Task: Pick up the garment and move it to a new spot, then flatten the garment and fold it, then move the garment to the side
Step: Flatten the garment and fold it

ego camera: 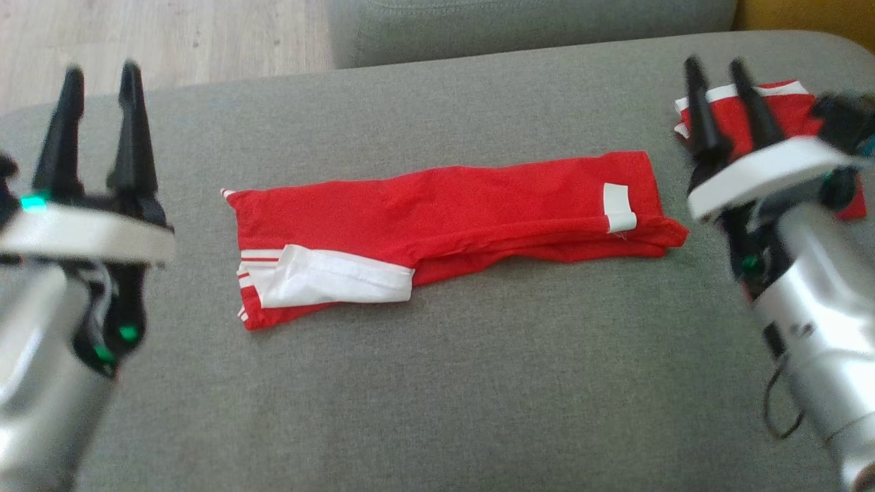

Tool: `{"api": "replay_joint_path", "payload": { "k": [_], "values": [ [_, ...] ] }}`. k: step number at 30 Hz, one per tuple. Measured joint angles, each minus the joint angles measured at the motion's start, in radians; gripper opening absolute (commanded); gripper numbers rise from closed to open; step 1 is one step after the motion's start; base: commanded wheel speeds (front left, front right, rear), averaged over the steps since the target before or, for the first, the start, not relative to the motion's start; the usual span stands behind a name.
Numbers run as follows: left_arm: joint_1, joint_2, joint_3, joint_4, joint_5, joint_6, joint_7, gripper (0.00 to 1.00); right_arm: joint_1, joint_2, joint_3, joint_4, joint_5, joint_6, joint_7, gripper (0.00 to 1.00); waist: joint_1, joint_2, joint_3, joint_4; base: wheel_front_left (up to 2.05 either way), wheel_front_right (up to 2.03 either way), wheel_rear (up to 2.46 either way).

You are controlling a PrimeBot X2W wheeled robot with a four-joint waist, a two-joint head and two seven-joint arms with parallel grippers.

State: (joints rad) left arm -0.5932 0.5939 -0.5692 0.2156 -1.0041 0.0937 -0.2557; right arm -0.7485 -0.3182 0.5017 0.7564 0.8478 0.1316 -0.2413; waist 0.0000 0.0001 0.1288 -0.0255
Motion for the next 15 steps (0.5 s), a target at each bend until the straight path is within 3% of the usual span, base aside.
{"api": "replay_joint_path", "payload": {
  "k": [3,8,11,15],
  "values": [
    [0.149,-0.092,0.157,-0.040,0.131,-0.007,-0.001,1.00,0.079,0.053,-0.079,-0.038,-0.090,0.000,-0.007,1.00,0.0000,0.0000,-0.011,0.000,0.00,0.00,0.00],
    [0.337,-0.239,0.340,-0.082,0.316,-0.067,-0.001,1.00,0.246,0.170,-0.272,-0.183,-0.297,0.000,-0.011,1.00,-0.0001,0.0000,-0.026,-0.002,0.00,0.00,0.00],
    [0.417,-0.320,0.436,-0.094,0.384,-0.105,-0.001,1.00,0.363,0.236,-0.301,-0.223,-0.376,0.000,-0.011,1.00,-0.0001,0.0000,-0.028,-0.009,0.00,0.00,0.00],
    [0.478,-0.400,0.536,-0.092,0.449,-0.167,-0.001,1.00,0.443,0.253,-0.336,-0.253,-0.439,0.000,-0.011,1.00,-0.0001,0.0000,-0.021,-0.013,0.00,0.00,0.00]
  ]
}}
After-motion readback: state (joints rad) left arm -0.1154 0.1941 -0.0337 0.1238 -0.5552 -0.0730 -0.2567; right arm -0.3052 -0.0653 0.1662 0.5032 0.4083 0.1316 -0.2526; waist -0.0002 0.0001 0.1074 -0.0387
